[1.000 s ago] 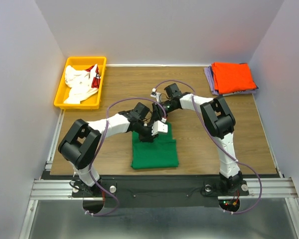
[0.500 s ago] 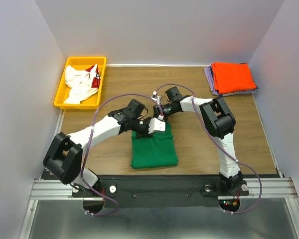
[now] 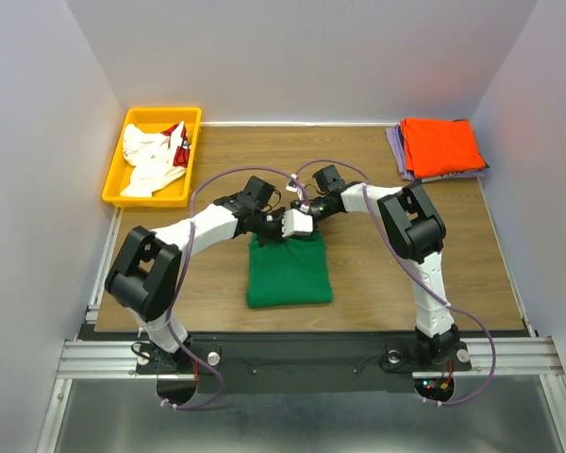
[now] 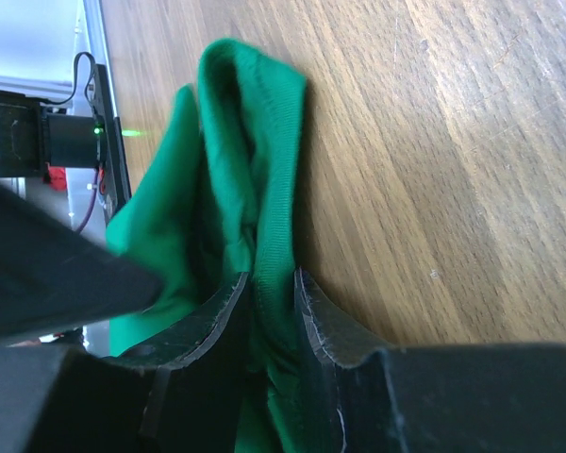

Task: Fold and stack the t-shirts
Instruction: Fold the tshirt

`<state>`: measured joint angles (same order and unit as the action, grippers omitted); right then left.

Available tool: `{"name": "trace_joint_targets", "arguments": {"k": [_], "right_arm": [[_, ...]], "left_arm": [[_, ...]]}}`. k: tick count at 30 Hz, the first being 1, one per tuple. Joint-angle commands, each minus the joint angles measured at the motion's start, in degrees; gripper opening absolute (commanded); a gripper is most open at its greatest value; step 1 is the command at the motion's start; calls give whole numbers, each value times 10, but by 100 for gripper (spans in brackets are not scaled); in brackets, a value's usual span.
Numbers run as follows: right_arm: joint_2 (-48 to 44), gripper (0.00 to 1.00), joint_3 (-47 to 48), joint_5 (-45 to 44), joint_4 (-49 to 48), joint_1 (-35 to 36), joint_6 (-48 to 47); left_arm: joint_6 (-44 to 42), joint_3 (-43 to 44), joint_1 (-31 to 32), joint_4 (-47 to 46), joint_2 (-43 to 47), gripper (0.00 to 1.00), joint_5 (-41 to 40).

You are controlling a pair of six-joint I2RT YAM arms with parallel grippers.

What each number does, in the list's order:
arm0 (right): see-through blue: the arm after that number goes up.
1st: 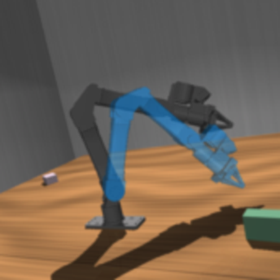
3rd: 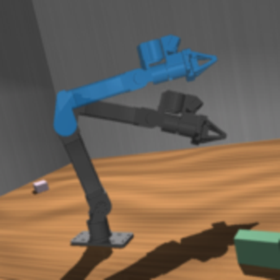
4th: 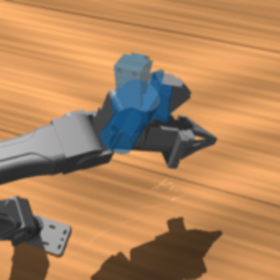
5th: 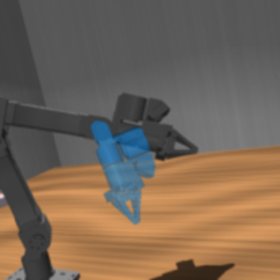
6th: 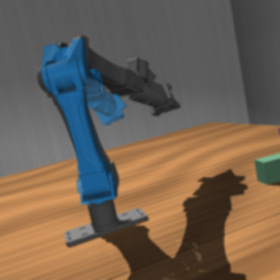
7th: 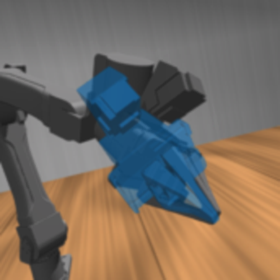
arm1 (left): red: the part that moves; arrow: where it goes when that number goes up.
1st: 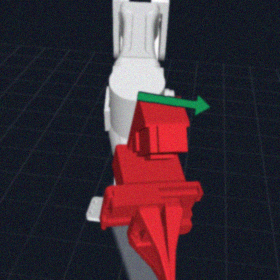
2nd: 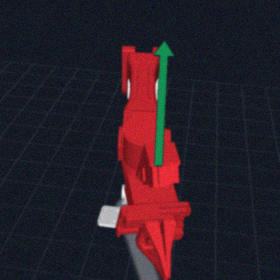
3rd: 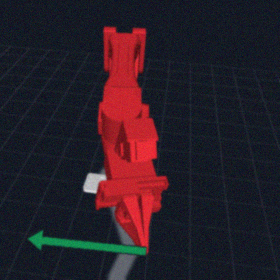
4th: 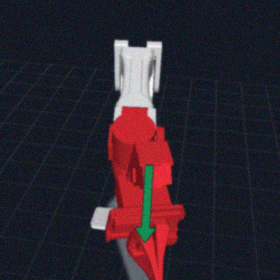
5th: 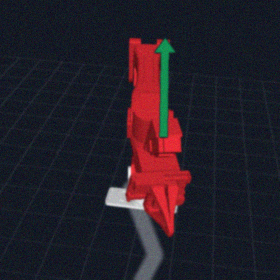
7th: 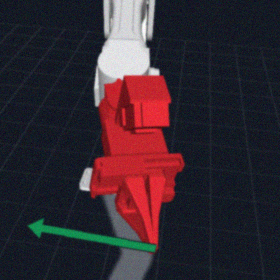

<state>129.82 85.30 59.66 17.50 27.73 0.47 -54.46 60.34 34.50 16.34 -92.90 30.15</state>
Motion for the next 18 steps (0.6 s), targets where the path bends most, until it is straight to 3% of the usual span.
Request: {"name": "trace_joint_targets", "arguments": {"k": [1,18], "right_arm": [[23,32,-22,-51,24,7,-17],[35,31,-22,-17,24,7,-14]], "left_arm": [[-29,33,-9,-27,-22,0,-9],[-56,73,-9,-4,47,0,-19]]}}
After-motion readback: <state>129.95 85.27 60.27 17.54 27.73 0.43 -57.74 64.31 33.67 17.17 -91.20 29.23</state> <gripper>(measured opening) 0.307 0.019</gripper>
